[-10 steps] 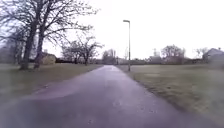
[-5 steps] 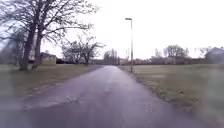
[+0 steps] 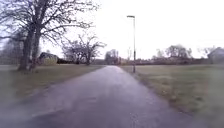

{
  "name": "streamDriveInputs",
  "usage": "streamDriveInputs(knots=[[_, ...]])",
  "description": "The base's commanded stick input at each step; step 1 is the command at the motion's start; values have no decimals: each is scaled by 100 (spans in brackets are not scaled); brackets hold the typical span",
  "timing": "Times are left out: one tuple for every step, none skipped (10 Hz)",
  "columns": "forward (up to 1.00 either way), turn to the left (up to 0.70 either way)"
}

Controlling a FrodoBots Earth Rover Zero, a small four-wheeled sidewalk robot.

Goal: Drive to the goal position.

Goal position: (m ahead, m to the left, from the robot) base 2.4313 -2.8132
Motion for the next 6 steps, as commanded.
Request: streamDriveInputs(knots=[[100,0],[100,0],[100,0],[100,0],[100,0],[100,0]])
